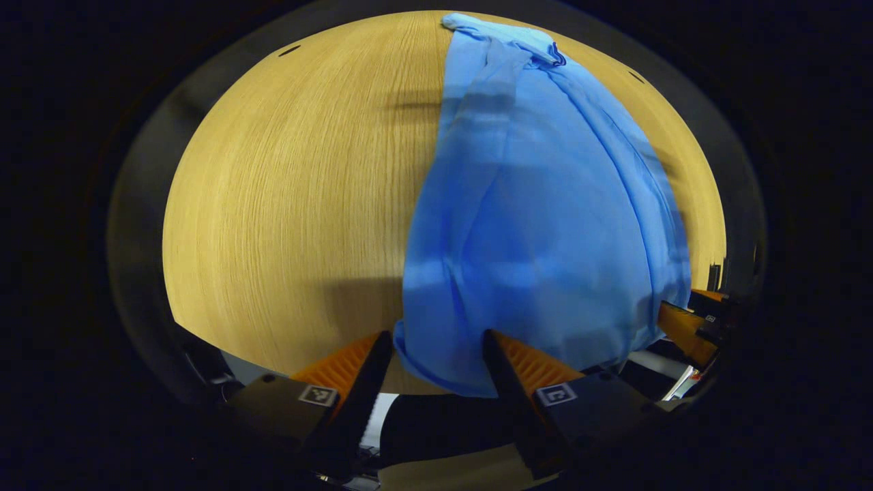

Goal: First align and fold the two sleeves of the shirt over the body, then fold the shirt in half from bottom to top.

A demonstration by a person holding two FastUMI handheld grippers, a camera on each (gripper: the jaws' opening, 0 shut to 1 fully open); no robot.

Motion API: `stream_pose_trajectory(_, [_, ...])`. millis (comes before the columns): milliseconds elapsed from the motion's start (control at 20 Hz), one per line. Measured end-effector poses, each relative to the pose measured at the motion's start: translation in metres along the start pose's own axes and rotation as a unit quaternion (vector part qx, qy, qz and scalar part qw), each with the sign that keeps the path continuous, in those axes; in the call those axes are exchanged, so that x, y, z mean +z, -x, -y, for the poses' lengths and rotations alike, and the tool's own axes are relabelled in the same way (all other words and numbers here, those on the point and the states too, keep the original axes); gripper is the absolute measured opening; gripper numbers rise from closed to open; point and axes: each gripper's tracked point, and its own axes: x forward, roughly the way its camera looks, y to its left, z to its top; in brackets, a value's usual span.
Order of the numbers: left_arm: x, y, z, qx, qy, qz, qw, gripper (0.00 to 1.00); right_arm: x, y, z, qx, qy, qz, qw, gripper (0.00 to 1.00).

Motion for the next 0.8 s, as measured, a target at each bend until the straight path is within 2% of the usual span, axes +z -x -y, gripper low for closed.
stream_pose_trajectory(100, [-0.001,-0.002,-0.003,-0.005,0.008,0.004,1.0,0.58,0.0,0.001,0.0,0.0,-0.018,0.002,1.0,0.36])
stream_pose_trajectory(150, [0.002,0.001,-0.002,-0.012,0.012,0.008,1.0,0.38,0.001,-0.001,0.0,0.002,-0.028,0.003,1.0,0.16])
stream_pose_trajectory(200, [0.003,0.003,-0.002,-0.018,0.011,0.012,1.0,0.26,0.001,-0.001,-0.001,0.007,-0.032,0.002,0.999,0.06])
stream_pose_trajectory(250, [0.005,0.003,-0.001,-0.027,0.01,0.021,0.999,0.14,0.002,-0.001,-0.003,0.016,-0.033,0.001,0.999,0.01])
stream_pose_trajectory(350, [0.011,0.005,0.003,-0.052,0.011,0.035,0.998,0.15,-0.002,-0.001,-0.011,0.043,-0.05,-0.011,0.998,0.01])
stream_pose_trajectory(400, [0.013,0.006,0.004,-0.062,0.014,0.033,0.997,0.04,-0.003,0.0,-0.015,0.054,-0.06,-0.019,0.997,0.01])
stream_pose_trajectory(450, [0.016,0.006,0.005,-0.07,0.018,0.034,0.997,0.04,-0.002,0.0,-0.016,0.057,-0.059,-0.019,0.996,0.01])
stream_pose_trajectory(600, [0.018,0.007,0.0,-0.065,0.016,0.038,0.997,0.04,0.007,0.004,-0.016,0.053,-0.047,-0.01,0.997,0.01])
stream_pose_trajectory(800, [0.057,0.023,-0.004,-0.055,-0.011,0.081,0.995,0.03,0.044,0.016,-0.015,0.057,-0.047,0.021,0.997,0.01])
